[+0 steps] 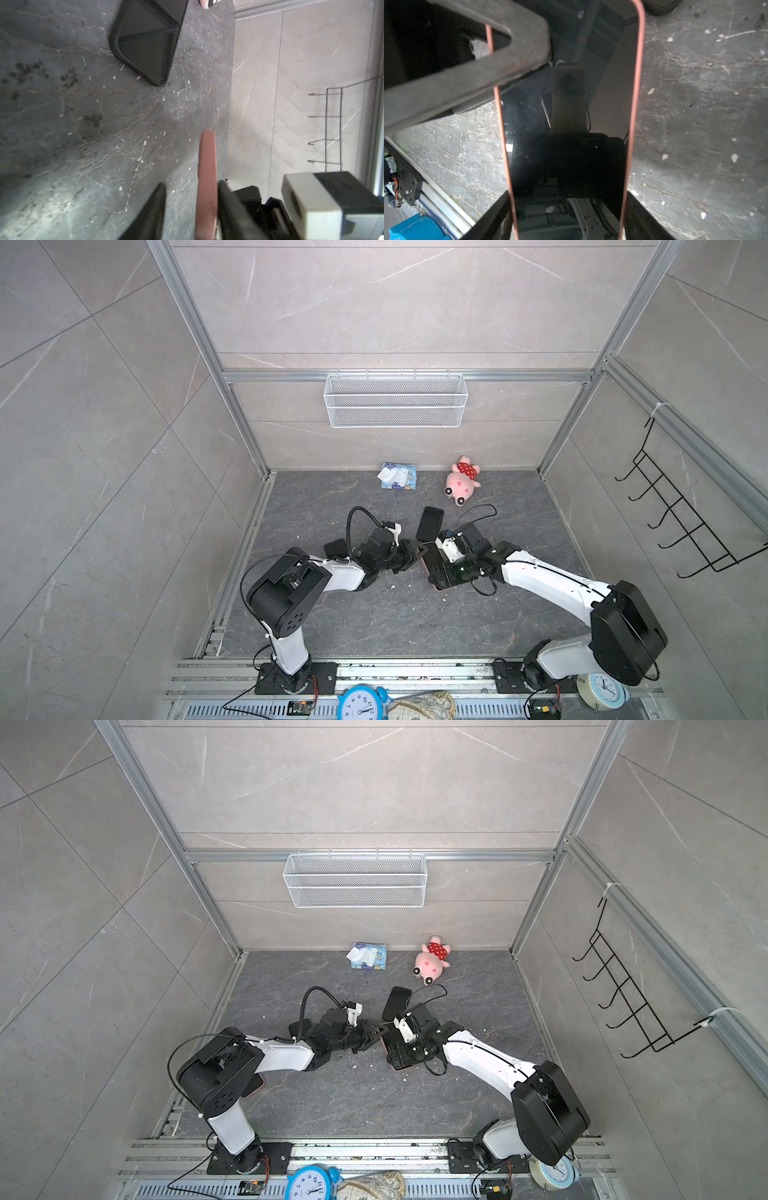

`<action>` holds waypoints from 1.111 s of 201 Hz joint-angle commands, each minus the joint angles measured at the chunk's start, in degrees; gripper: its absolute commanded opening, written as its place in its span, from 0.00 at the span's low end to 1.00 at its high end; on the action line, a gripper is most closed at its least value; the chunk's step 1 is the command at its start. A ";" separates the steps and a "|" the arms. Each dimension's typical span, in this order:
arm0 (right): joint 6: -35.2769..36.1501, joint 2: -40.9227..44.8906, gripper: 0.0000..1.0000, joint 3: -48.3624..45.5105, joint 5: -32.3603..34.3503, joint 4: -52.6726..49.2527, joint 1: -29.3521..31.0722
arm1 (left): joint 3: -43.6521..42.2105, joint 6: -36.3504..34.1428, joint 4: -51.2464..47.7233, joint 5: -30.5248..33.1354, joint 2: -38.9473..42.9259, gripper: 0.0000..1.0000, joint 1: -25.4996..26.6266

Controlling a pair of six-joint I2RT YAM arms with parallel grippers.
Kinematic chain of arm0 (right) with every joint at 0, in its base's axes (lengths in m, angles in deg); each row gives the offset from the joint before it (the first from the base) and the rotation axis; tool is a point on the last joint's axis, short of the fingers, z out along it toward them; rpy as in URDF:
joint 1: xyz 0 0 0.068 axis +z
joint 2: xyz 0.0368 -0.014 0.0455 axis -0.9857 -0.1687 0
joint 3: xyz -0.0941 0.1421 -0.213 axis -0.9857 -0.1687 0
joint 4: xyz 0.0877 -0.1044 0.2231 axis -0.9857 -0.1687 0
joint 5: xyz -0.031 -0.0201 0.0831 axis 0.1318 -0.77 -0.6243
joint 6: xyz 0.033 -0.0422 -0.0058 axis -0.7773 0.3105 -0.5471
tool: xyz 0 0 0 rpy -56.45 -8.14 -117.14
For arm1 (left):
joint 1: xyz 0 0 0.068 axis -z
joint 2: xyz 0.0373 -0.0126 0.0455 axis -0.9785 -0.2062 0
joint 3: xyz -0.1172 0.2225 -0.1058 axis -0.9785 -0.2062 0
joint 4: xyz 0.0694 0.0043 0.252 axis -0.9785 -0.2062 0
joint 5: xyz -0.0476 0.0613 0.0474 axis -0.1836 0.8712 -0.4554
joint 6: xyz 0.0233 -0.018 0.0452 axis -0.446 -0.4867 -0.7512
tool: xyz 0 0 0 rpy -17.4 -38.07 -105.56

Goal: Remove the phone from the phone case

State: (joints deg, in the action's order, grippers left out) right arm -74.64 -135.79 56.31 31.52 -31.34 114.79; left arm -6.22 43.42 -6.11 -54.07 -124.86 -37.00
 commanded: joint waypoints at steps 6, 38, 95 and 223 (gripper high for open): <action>0.76 -0.21 0.30 1.33 -1.55 2.54 0.52 | 0.01 0.67 4.65 -1.65 -0.56 0.24 -0.33; 0.08 -0.49 0.29 1.93 -1.20 2.83 0.48 | -0.93 1.52 6.35 -1.55 -0.06 0.00 -0.35; -19.11 18.66 0.88 -6.47 -1.39 17.24 0.57 | -8.24 3.69 6.36 14.70 18.66 0.00 -3.90; -49.11 17.57 0.81 -13.82 -6.94 63.05 6.48 | -11.98 19.94 15.86 42.47 38.50 0.00 -0.61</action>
State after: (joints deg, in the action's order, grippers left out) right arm -120.65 -116.22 42.39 25.34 22.56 120.89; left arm -19.40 58.22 3.97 -15.91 -89.08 -38.64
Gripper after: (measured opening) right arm 0.834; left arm 0.108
